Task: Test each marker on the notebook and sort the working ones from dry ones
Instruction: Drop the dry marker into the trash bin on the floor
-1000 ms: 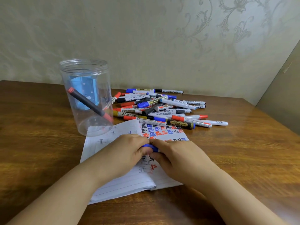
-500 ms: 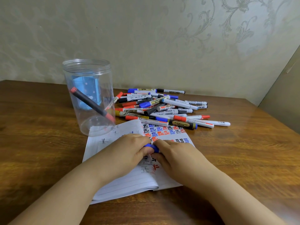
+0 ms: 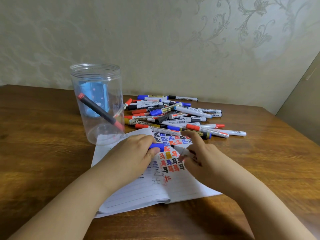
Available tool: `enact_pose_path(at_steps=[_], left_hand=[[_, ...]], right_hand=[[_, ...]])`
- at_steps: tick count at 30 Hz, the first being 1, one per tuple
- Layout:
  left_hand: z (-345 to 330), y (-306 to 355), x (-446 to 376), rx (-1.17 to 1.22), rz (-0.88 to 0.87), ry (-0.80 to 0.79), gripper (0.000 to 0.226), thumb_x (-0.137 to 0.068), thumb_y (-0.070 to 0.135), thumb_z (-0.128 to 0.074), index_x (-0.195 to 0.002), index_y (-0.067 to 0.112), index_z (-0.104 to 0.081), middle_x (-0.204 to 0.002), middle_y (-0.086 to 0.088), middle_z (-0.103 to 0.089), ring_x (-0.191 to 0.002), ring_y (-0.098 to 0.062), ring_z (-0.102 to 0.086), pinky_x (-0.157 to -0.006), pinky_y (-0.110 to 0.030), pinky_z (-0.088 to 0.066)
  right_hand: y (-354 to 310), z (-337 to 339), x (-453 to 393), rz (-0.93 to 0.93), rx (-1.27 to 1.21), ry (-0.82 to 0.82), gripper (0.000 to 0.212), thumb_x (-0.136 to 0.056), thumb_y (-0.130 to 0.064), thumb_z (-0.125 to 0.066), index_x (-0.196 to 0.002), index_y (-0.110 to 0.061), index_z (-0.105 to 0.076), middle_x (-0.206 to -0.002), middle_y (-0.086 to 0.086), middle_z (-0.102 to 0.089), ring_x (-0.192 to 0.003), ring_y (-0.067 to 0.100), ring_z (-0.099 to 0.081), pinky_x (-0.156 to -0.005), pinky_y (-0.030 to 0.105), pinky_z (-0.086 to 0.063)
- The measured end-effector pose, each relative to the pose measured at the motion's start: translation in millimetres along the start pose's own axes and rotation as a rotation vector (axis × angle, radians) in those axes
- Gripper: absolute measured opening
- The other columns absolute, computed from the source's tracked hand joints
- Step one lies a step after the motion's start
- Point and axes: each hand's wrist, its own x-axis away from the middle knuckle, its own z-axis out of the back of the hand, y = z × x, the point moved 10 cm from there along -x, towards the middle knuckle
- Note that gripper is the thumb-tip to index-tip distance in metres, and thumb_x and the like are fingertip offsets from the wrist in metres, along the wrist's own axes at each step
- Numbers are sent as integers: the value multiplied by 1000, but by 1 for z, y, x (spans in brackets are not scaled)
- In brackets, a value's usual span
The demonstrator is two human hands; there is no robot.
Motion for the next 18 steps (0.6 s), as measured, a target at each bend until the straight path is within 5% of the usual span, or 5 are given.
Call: enact_pose_path(at_steps=[4,7,13,16,18], left_hand=[[10,0,2,-9,21,61,24,-97,40,-31,-111,25,-43,-103,11,-53,-93,-10,-51,-77,-26,-43],[15,-1,3,9,28,83,22,-96,39,-35,-111,24,-43,-106,10,-54,-93,-11,-50,-78,-27,-44],[14,6,4,17,-49,93,18,-90,39,-49,-103,26,-47,-101,13,-46,-88,-5,-43,-76,-21,-40],[15,8,4,0,-69,111,20,-88,36,-56,-103,26,-50,-100,13,-39,-87,-4,-39,-76,-19,-39],[10,7,4,-1,-71,94,21,-87,34,-57,-105,27,-50,-102,13,-38,-90,-3,-38,-78,-19,-40]], right_hand=[[6,4,0,-41,-103,-54,35,-95,-30,-50,-121,-38,-27,-81,-3,-70,-66,10,-60,-64,27,-51],[8,6,4,-140,-519,-109,9,-95,-22,-49,-102,-27,-50,-90,-2,-74,-71,12,-67,-65,25,-55],[8,-3,7,-319,-1388,-184,24,-92,1,-37,-103,-2,-58,-78,25,-64,-56,20,-59,-52,22,-53],[8,-8,8,-262,-1379,-116,14,-90,1,-43,-95,-7,-53,-69,20,-61,-51,19,-55,-47,22,-49],[14,-14,8,-235,-1244,-16,12,-83,-22,-55,-88,-12,-49,-63,15,-57,-48,17,-48,-42,22,-39]])
